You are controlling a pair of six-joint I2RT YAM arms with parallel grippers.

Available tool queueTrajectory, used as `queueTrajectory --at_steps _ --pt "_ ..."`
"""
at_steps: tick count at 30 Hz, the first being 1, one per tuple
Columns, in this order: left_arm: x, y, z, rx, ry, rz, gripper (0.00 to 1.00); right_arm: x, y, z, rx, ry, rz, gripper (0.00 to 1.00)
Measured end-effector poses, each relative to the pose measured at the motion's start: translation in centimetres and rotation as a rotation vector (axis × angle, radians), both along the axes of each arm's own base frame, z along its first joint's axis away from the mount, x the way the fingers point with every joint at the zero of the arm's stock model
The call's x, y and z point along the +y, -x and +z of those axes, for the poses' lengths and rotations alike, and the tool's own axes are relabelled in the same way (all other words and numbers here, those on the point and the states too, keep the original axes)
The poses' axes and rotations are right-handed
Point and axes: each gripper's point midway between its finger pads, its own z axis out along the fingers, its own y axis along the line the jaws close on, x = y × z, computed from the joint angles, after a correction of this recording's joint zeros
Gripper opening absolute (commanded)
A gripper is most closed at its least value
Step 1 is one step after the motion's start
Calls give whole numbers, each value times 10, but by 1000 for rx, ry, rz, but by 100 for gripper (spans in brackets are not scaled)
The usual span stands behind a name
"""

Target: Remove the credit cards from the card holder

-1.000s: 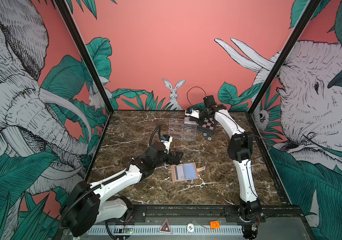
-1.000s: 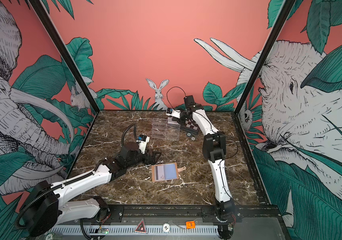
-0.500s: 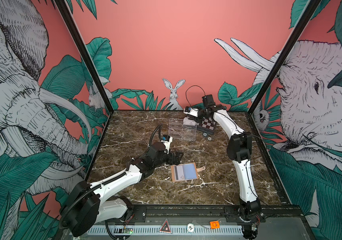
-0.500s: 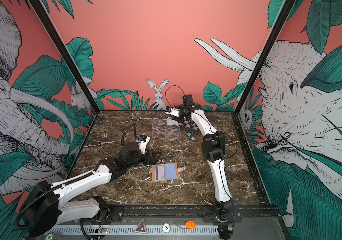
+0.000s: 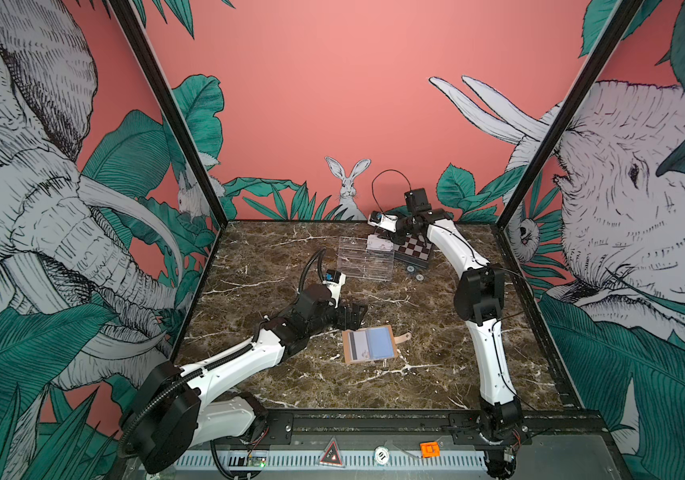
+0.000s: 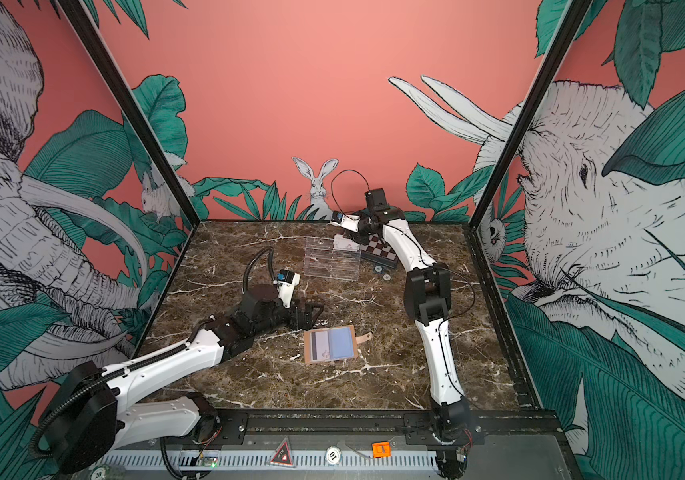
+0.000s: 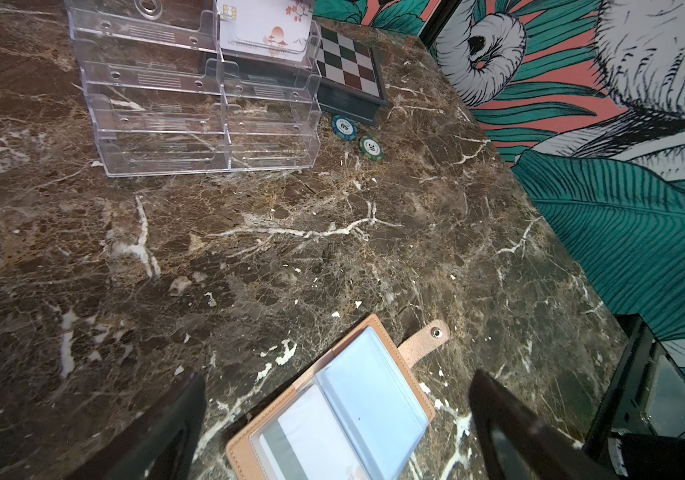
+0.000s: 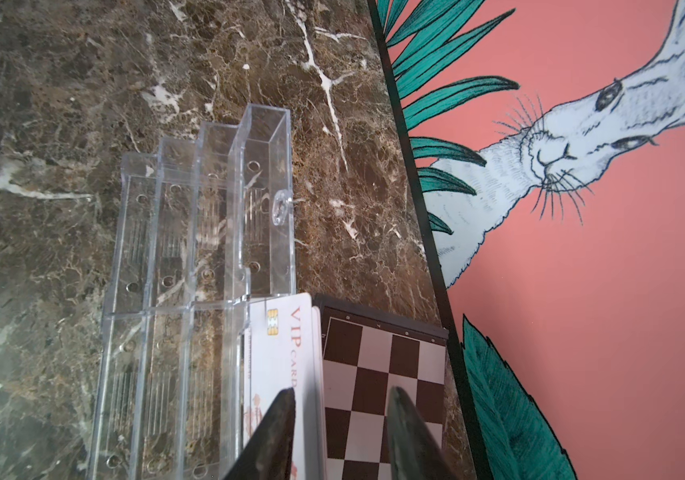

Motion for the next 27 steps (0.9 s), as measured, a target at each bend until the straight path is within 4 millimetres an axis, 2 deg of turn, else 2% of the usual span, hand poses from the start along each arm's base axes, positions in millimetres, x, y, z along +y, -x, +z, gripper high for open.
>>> queueTrajectory --at_steps 3,7,11,14,16,20,24,27 --pt "0 0 0 0 0 1 99 -1 -3 1 -5 0 -18 44" --pt "3 0 1 1 -2 10 99 -2 -10 5 -18 -14 -55 59" --pt "8 2 7 -1 12 34 99 -4 -18 12 -46 -51 -120 69" --pt "15 6 9 4 35 61 99 -12 -19 25 -60 -97 -197 73" --pt "22 9 7 15 52 83 99 -19 -19 44 -78 -145 -255 78" --pt "38 14 -1 55 97 146 99 -43 -11 101 -121 -280 -385 84" --pt "52 18 -10 111 157 205 99 -74 14 160 -149 -425 -499 90" --pt "59 21 -17 166 213 241 98 -93 42 186 -121 -526 -565 92"
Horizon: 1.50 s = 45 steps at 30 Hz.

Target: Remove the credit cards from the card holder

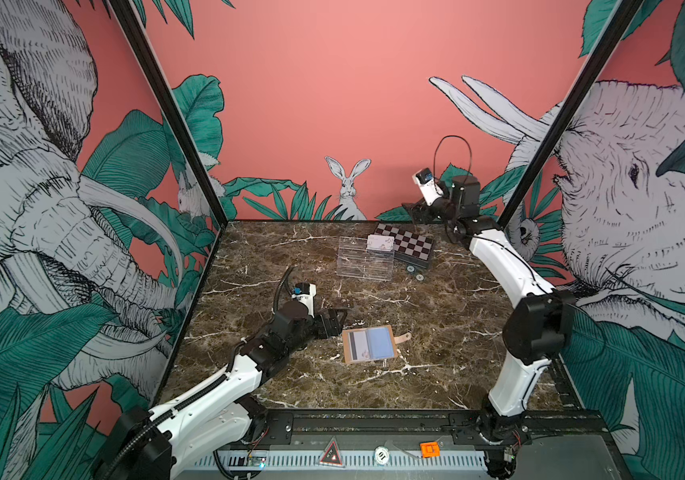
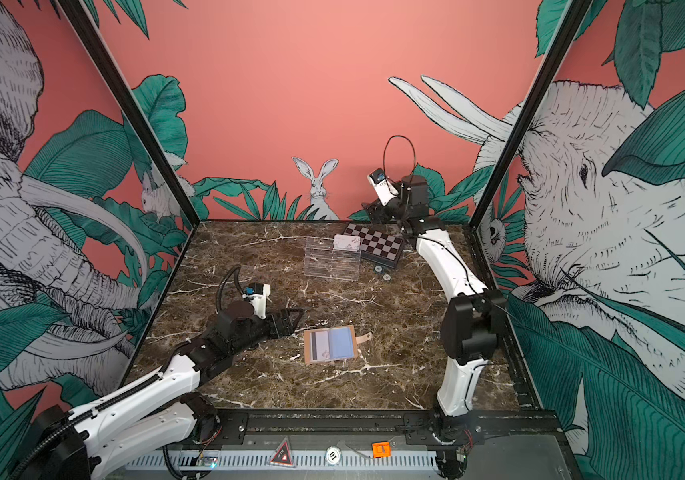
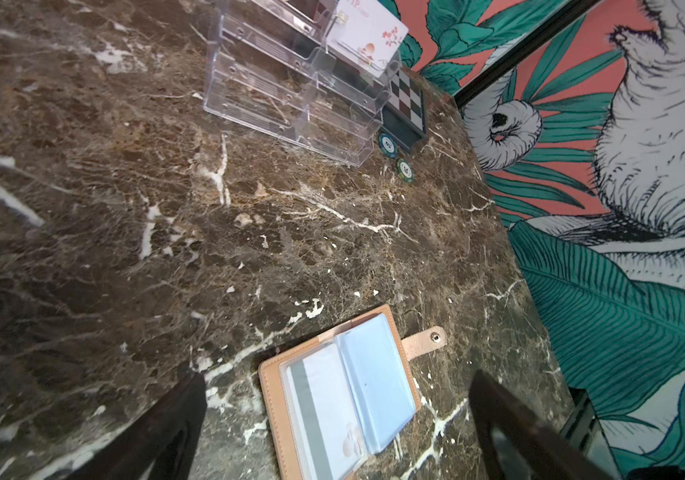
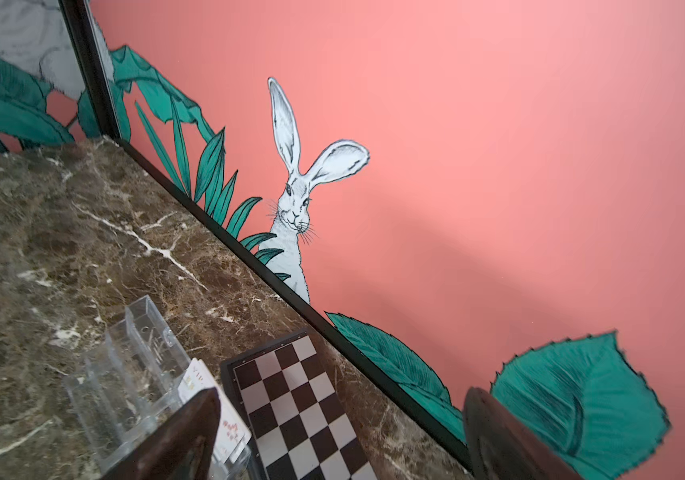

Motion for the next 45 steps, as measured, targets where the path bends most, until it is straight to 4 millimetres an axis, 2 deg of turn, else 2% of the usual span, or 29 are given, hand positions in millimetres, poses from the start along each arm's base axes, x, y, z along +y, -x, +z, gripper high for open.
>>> queueTrajectory --at_steps 4,10,16,19,22,27,30,35,39,45 --pt "1 7 -10 66 95 20 95 -9 41 12 55 -138 -25 93" --pt "-5 23 -29 191 197 10 91 -14 96 -11 215 -323 -38 93" --pt "-15 30 -34 267 259 -19 89 -10 137 -51 432 -454 -30 89" --pt "-19 33 -42 313 272 -34 88 -3 153 -70 539 -507 -8 88" --pt "-24 37 -51 360 278 -51 87 4 172 -98 653 -548 -4 85" --pt "-27 44 -66 433 267 -68 84 31 205 -146 848 -553 19 77" --pt "-28 45 -68 446 268 -73 83 46 224 -172 942 -549 27 69" --pt "-30 47 -71 460 265 -82 81 65 242 -205 1056 -520 25 60" --pt "-31 49 -78 479 252 -85 79 77 251 -220 1101 -492 25 44" --pt "-35 53 -89 512 239 -101 76 83 264 -245 1160 -475 8 30"
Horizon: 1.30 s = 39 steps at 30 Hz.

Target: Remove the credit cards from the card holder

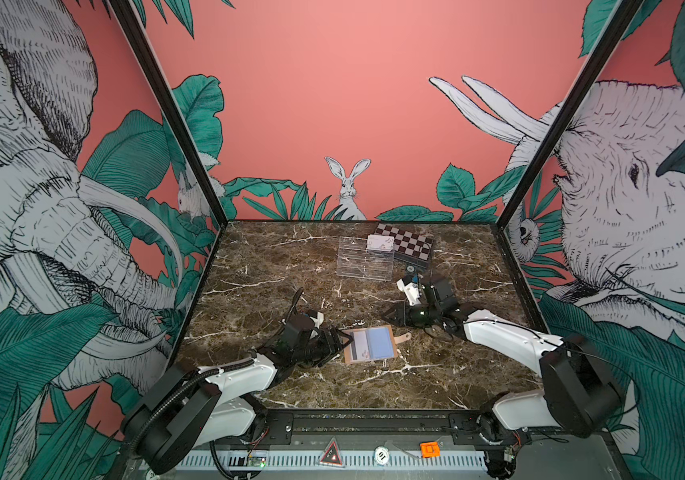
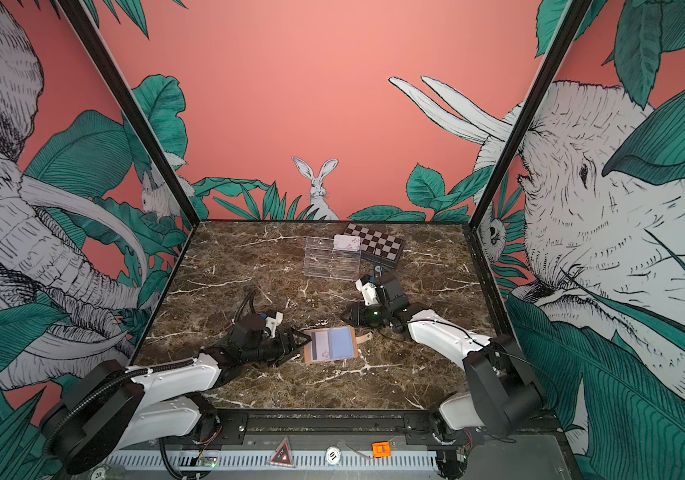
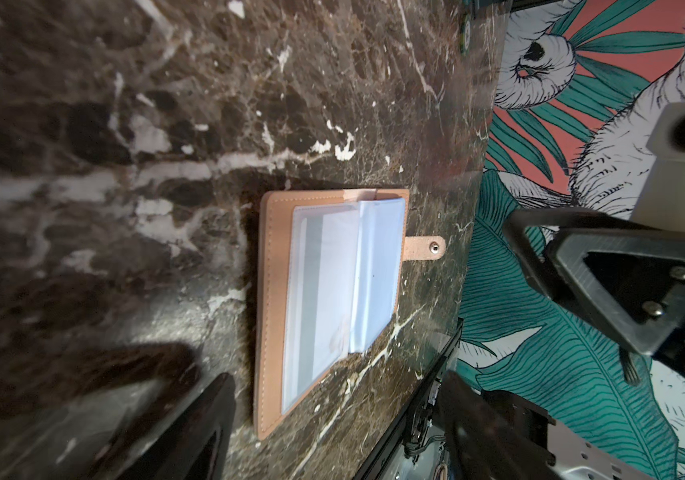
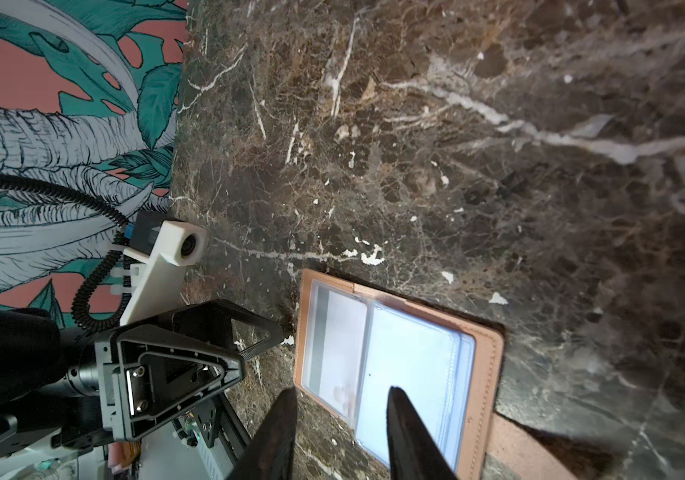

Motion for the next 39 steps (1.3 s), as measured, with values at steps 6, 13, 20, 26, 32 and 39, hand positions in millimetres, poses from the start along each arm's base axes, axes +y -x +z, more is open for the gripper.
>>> queueTrajectory --at_steps 6,13,20,26,32,39 --pt "-5 0 -5 3 5 -15 73 5 12 -26 64 19 3 19" --pt "-8 1 -11 12 4 -27 68 7 17 -47 108 32 -1 14" --pt "-11 0 -15 4 13 -36 60 4 23 -70 148 58 -8 11" --pt "-12 1 -21 -4 25 -41 44 8 22 -76 149 42 1 10" --pt "-10 3 -25 -3 14 -40 31 9 21 -77 144 34 4 9" --pt "-10 2 -24 -12 14 -39 24 10 20 -78 141 31 10 9"
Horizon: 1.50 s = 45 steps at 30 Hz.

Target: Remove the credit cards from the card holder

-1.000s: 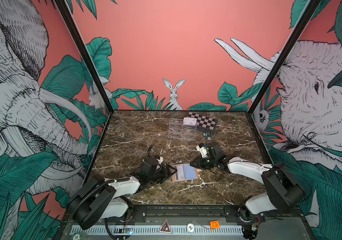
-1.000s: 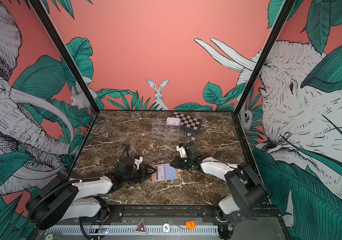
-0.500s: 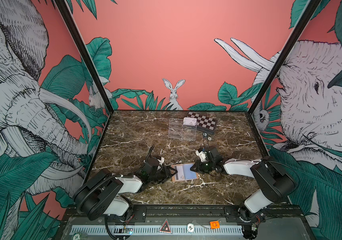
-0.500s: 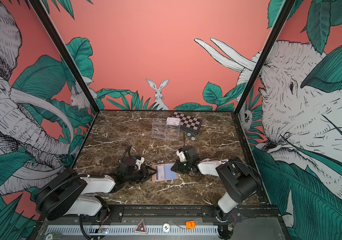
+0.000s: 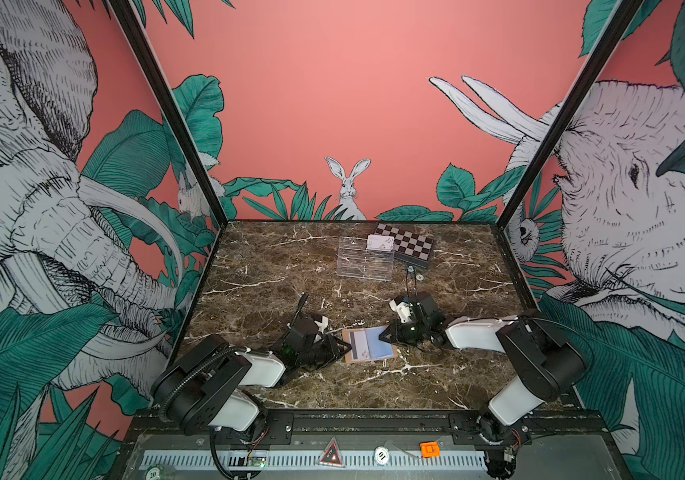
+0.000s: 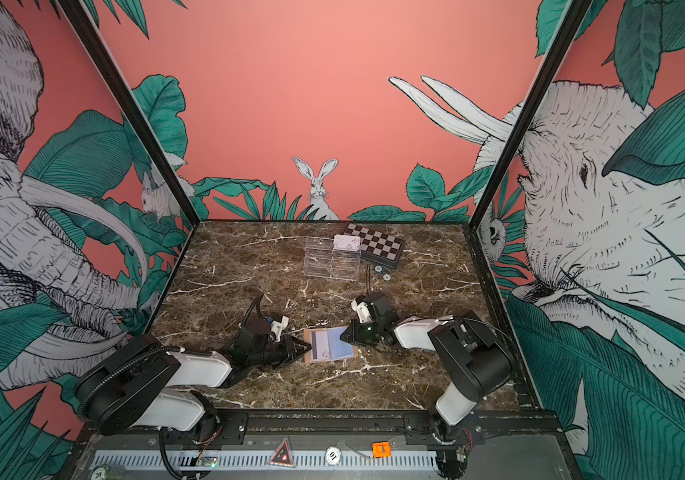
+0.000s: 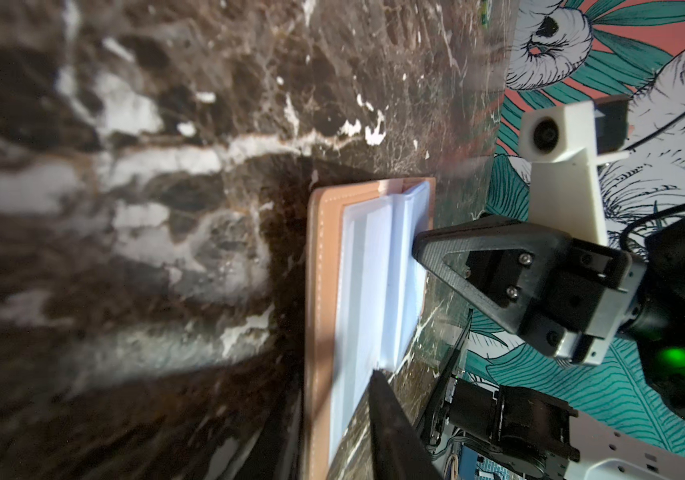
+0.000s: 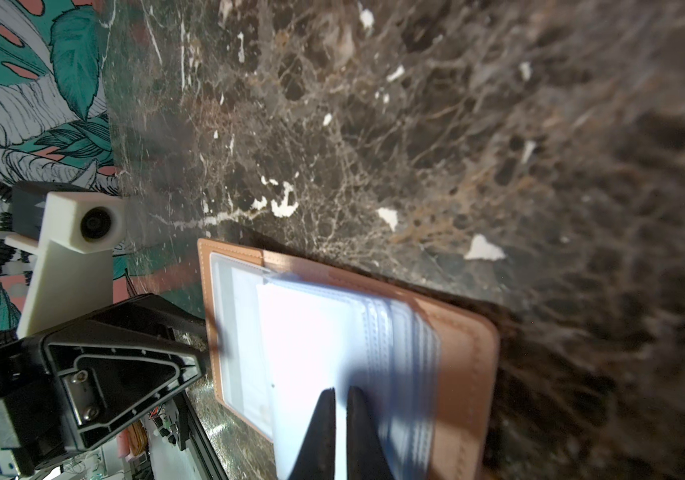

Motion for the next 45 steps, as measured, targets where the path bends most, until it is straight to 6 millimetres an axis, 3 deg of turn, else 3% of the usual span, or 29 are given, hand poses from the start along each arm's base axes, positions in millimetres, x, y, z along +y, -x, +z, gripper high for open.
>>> queueTrajectory --at_steps 20,34,45 --pt "1 -2 6 -34 9 7 0 1 0 0 -1 -3 3 9" --pt "3 -1 22 -103 13 -13 0 -8 0 15 -12 39 -29 24" --pt "7 3 21 -114 -14 -30 0 -25 6 15 -18 120 -49 21"
